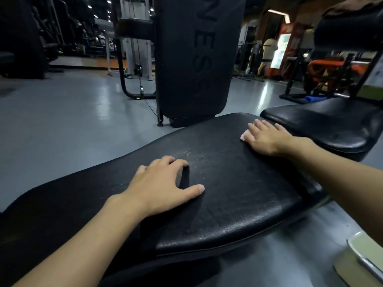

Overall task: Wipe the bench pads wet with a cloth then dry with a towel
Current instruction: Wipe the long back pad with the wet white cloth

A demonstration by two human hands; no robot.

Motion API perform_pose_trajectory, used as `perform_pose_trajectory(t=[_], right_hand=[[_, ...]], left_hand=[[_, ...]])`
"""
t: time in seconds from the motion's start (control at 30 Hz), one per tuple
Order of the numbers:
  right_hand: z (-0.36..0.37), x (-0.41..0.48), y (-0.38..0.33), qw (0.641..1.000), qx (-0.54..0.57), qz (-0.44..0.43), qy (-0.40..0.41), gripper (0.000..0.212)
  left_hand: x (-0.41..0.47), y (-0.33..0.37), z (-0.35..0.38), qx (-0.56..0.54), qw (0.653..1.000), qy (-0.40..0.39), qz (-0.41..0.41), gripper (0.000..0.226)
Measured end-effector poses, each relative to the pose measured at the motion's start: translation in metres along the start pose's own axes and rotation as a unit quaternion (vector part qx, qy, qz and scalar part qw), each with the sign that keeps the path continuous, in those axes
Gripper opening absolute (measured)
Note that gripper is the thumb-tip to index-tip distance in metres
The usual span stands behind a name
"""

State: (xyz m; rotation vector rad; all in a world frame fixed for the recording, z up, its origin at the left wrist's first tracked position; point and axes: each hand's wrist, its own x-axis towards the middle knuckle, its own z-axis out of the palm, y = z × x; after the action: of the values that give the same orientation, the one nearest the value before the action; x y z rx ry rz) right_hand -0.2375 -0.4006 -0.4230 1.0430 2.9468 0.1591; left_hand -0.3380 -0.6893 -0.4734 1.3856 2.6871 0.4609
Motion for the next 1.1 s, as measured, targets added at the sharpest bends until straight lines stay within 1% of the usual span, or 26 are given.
perform_pose_trajectory(t=[0.03,0.17,0.2,0.3,0.33,0.5,0.7,0.77,0.87,0.97,1.03,1.1], right_hand=[[0.002,-0.004,-0.016,1.000,-0.005,-0.011,0.001,0.066],[0.015,-0.029,-0.078,0.994,-0.004,-0.110,-0.013,0.063],[0.015,-0.033,-0.086,0.993,-0.002,-0.116,-0.015,0.063],[0.016,-0.044,-0.111,0.996,-0.004,-0.085,-0.015,0.065],[0.019,-0.050,-0.127,0.996,-0.010,-0.088,-0.018,0.066],[0.040,-0.087,-0.238,0.982,-0.008,-0.185,-0.023,0.066],[0.054,-0.130,-0.338,0.962,-0.005,-0.268,-0.045,0.068],[0.058,-0.144,-0.368,0.955,-0.005,-0.291,-0.048,0.068],[0.064,-0.162,-0.408,0.944,-0.005,-0.327,-0.049,0.068],[0.069,-0.181,-0.442,0.927,-0.007,-0.370,-0.053,0.067],[0.070,-0.191,-0.454,0.912,-0.007,-0.407,-0.053,0.066],[0.068,-0.194,-0.451,0.896,-0.006,-0.441,-0.051,0.063]], left_hand=[[-0.008,-0.009,-0.002,0.003,1.000,0.001,-0.005,0.080],[-0.043,-0.048,-0.013,0.034,0.998,-0.017,-0.040,0.083],[-0.054,-0.059,-0.015,0.036,0.998,-0.020,-0.048,0.084],[-0.087,-0.095,-0.019,0.029,0.997,-0.021,-0.072,0.086],[-0.098,-0.106,-0.020,0.029,0.996,-0.018,-0.079,0.087],[-0.150,-0.153,-0.021,0.035,0.993,-0.002,-0.116,0.082],[-0.210,-0.206,-0.030,0.023,0.985,-0.005,-0.170,0.078],[-0.223,-0.216,-0.030,0.007,0.983,0.003,-0.181,0.084],[-0.237,-0.222,-0.031,-0.021,0.981,0.010,-0.193,0.103],[-0.247,-0.227,-0.030,-0.057,0.978,0.004,-0.201,0.107],[-0.252,-0.231,-0.029,-0.074,0.977,-0.006,-0.202,0.112],[-0.255,-0.232,-0.029,-0.071,0.978,-0.022,-0.195,0.121]])
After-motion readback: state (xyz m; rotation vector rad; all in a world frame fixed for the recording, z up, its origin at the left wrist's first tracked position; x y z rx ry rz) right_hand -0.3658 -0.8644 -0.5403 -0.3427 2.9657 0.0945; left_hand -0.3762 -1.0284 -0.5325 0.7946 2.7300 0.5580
